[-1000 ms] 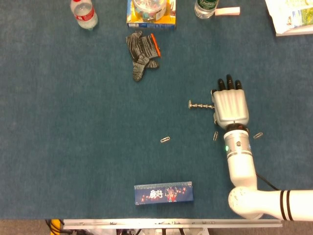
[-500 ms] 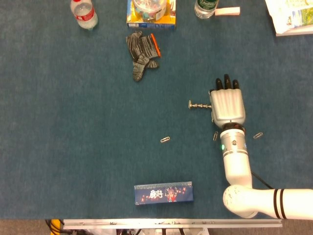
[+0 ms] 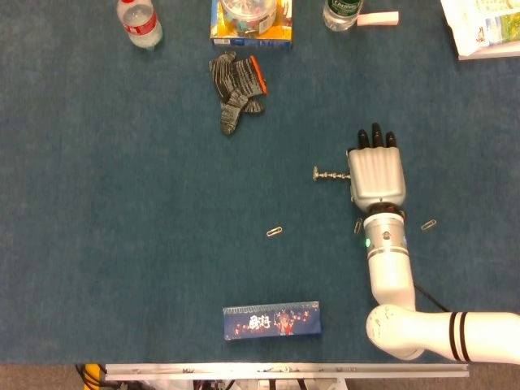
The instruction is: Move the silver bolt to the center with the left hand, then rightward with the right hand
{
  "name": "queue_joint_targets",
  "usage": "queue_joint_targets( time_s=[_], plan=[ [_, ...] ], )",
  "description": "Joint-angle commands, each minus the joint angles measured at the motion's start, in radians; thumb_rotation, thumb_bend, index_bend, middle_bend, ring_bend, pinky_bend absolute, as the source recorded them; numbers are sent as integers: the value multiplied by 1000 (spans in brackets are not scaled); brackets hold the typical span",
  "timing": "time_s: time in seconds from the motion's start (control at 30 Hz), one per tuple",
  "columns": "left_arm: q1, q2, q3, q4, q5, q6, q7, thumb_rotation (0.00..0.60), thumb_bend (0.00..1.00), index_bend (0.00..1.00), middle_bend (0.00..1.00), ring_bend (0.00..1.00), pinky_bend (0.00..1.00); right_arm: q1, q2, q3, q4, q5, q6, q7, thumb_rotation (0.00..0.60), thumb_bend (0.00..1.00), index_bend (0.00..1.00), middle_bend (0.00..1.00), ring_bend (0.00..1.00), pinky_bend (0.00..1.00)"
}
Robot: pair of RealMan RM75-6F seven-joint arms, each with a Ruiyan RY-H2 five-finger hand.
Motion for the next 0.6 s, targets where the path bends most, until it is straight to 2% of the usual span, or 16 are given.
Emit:
queue_joint_targets(
  time_s=[0.03,0.6],
  plan=[
    [0,-1,-1,3,1,0,-4,600,205,193,0,0,0,1,-2,0,2,0,-1,1,600,313,482,171,42,143],
    [9,-9,0,25,3,0,-25,600,205,193,0,0,0,9,-22,2,27,1,-7,3,600,349,495,171,41,143]
  ],
)
